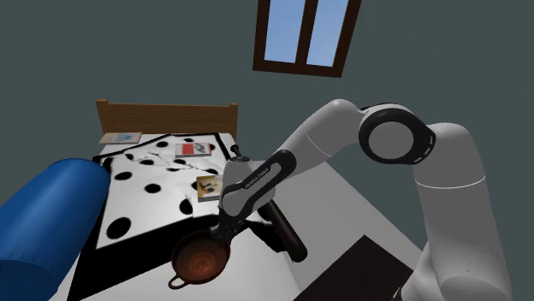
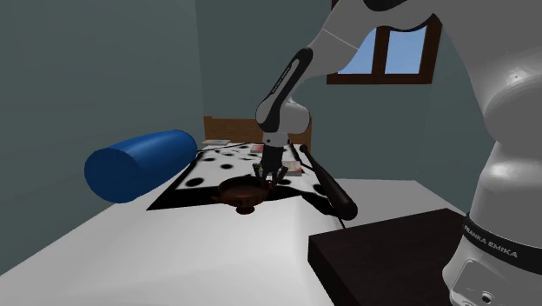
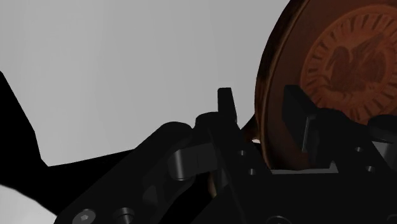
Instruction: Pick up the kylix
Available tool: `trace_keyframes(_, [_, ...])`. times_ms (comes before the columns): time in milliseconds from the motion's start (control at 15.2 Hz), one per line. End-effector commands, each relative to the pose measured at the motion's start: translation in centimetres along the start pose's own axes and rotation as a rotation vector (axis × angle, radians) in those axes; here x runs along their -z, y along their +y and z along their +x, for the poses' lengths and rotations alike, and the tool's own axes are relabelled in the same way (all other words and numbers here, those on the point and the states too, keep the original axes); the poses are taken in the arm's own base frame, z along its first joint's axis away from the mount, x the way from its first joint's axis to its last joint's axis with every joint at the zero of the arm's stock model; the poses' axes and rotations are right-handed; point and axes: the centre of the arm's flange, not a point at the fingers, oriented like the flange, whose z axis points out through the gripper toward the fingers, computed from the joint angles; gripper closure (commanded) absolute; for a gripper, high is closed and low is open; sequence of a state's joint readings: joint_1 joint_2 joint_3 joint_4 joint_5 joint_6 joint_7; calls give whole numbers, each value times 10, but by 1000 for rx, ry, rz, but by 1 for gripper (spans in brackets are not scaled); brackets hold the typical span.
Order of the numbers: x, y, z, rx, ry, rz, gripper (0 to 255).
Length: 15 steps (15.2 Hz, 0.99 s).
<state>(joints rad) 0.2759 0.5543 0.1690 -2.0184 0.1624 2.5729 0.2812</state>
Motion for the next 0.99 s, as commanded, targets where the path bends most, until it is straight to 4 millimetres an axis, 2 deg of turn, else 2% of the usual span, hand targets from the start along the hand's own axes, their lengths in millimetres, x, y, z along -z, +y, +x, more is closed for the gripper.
trace_keyframes(0, [0, 0, 0, 0, 0, 0, 255])
trace_keyframes(462, [0, 0, 0, 0, 0, 0, 255])
trace_keyframes(924, [36, -6, -2, 0, 0, 0, 255])
